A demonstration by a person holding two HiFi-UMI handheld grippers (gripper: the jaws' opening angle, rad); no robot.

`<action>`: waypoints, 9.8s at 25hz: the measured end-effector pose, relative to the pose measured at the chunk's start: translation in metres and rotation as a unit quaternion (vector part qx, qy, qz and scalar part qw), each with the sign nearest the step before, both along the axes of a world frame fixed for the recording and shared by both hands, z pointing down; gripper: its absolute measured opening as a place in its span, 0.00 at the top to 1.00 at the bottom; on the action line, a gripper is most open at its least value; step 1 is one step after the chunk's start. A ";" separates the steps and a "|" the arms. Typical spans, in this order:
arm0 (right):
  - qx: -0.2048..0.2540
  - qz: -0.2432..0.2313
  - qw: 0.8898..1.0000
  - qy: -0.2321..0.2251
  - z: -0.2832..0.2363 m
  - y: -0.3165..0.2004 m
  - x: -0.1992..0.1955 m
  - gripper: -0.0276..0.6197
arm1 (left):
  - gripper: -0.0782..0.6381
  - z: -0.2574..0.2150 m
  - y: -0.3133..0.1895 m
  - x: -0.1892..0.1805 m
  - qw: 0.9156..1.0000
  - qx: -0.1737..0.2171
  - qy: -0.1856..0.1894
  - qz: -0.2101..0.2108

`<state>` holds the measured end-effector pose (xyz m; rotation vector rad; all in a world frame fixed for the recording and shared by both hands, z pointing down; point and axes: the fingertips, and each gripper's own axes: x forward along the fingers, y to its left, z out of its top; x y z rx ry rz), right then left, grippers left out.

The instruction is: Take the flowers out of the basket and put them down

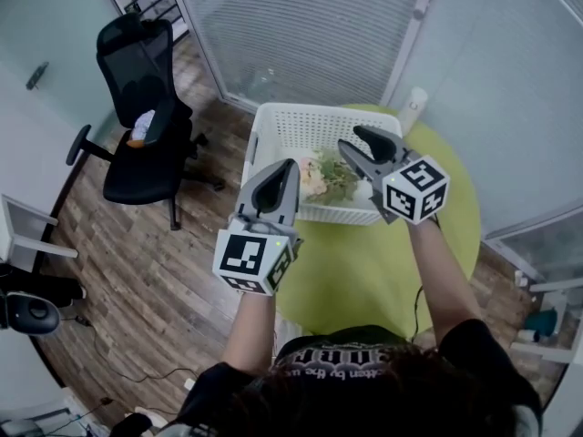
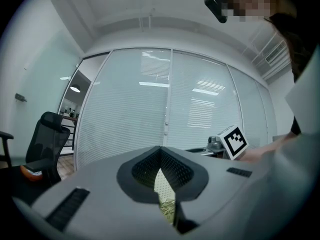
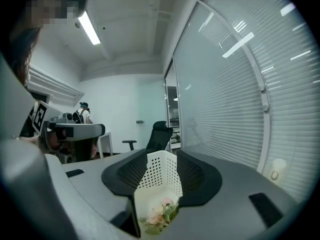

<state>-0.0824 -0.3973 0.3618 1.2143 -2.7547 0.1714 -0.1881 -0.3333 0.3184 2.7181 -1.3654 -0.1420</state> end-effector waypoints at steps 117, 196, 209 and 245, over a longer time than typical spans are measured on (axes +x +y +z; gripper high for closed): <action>0.038 -0.055 0.977 0.205 -0.054 -0.030 -0.053 0.91 | 0.89 -0.031 0.024 -0.001 0.999 0.035 -0.029 -0.013; -0.050 0.131 0.983 0.122 0.104 0.119 0.298 0.91 | 0.89 0.000 0.142 0.229 0.996 0.018 -0.067 0.053; -0.141 0.133 0.974 0.118 0.183 0.137 0.303 0.90 | 0.89 0.006 0.147 0.224 0.996 0.011 -0.069 0.049; 0.034 0.141 0.989 0.010 -0.007 0.195 0.277 0.83 | 0.90 -0.008 0.177 0.227 0.997 0.036 -0.054 0.048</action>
